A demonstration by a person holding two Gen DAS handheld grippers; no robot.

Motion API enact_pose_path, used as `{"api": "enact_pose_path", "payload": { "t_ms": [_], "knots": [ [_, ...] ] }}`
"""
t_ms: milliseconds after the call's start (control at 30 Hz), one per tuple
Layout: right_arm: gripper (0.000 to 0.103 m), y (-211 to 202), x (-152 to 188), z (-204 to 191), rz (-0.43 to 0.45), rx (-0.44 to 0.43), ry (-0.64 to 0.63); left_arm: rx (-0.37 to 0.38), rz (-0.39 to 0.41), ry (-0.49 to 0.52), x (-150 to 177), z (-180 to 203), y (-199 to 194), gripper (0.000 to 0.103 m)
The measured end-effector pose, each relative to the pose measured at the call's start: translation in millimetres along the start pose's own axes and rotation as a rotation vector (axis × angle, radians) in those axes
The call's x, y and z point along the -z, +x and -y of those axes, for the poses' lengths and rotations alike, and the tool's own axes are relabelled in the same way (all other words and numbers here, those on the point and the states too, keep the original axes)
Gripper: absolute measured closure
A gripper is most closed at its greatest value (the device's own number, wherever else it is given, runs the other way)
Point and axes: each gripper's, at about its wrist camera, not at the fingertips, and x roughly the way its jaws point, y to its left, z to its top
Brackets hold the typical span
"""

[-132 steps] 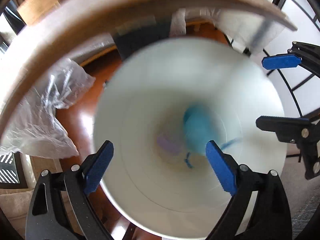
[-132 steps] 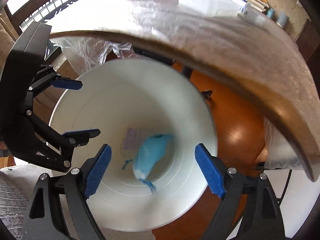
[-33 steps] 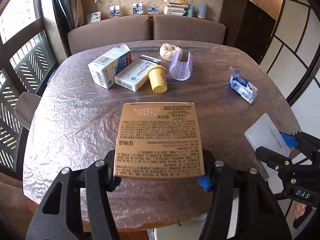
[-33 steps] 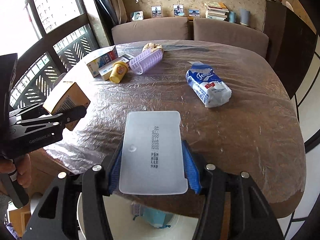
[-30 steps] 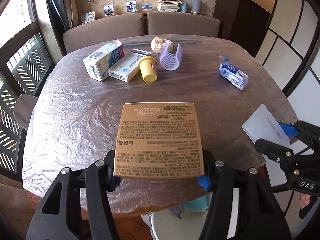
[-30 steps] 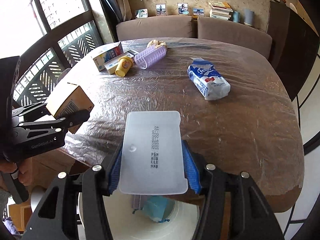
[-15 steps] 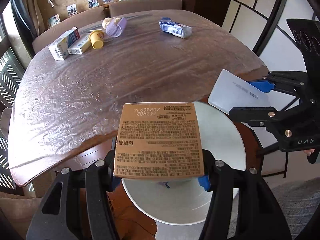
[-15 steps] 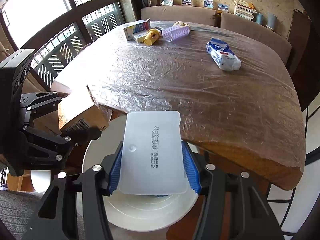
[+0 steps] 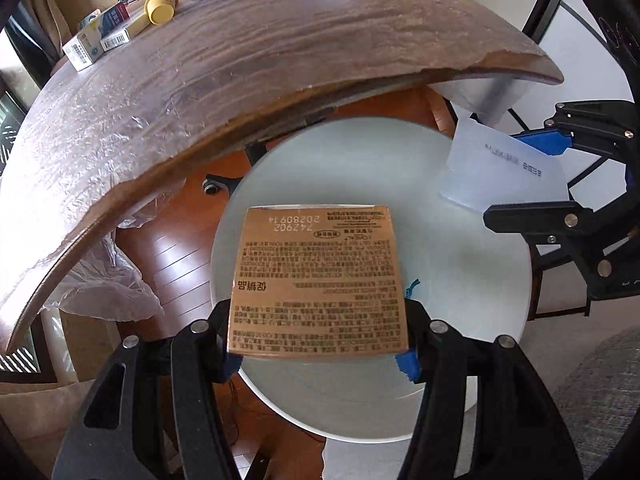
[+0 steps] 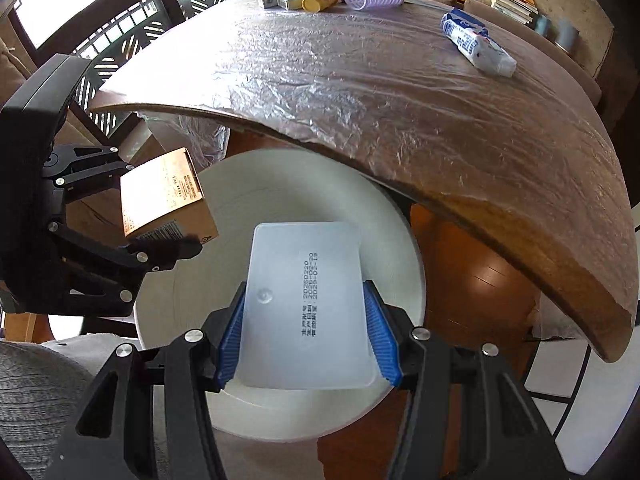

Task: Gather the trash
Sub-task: 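Carry the brown box and white lid with both tools over the bin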

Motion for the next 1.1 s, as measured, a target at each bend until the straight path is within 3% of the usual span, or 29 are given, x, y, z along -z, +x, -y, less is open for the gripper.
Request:
{"api": "enact_pose_path", "payload": {
  "t_ms": [567, 1100],
  "knots": [
    [0.049, 48.5, 1.7, 3.9, -0.066, 0.016, -0.017, -0.028, -0.113, 0.026, 7.9, 0.7, 55.0, 0.044],
    [0.049, 61.1, -0.6, 0.6, -0.108, 0.032, -0.016, -0.043, -0.167, 0.038, 11.6, 1.6, 72.5, 0.044]
  ]
}}
